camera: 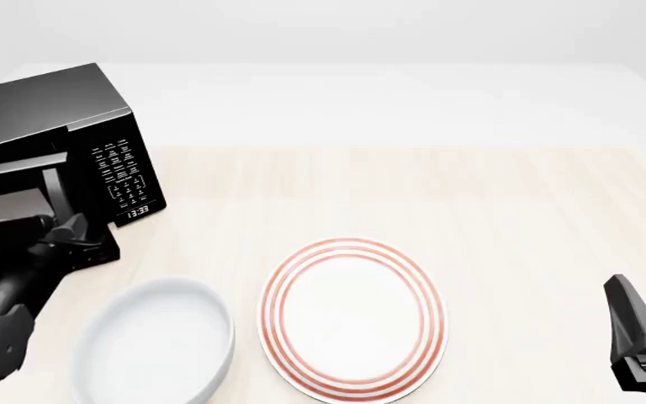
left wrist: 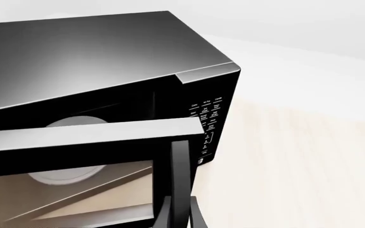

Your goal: Open the microwave.

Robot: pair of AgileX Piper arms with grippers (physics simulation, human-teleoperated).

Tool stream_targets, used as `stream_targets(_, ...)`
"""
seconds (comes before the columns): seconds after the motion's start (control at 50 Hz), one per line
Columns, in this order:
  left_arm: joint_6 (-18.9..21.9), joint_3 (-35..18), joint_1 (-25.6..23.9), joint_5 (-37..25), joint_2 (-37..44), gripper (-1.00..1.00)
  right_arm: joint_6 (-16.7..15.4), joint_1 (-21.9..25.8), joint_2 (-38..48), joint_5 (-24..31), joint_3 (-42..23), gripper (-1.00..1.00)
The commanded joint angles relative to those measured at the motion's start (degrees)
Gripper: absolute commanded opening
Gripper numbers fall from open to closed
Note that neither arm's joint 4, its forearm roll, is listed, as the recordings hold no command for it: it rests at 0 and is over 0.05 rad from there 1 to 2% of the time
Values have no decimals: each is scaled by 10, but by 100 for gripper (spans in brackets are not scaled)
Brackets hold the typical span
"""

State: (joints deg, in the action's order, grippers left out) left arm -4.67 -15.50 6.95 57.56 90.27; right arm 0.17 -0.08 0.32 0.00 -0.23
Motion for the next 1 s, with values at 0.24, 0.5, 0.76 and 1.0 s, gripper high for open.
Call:
stream_targets(0.24, -6, 28, -28, 1, -7, -100, 0, 0, 0, 0, 0, 100)
stream_targets(0.5, -4, 40, -33, 8, -10, -100, 0, 0, 0, 0, 0, 100)
stream_targets(0.76, -1, 43, -35, -3, -24, -100, 0, 0, 0, 0, 0, 100)
stream_targets(1.0, 1, 56, -36, -10, -44, -100, 0, 0, 0, 0, 0, 100)
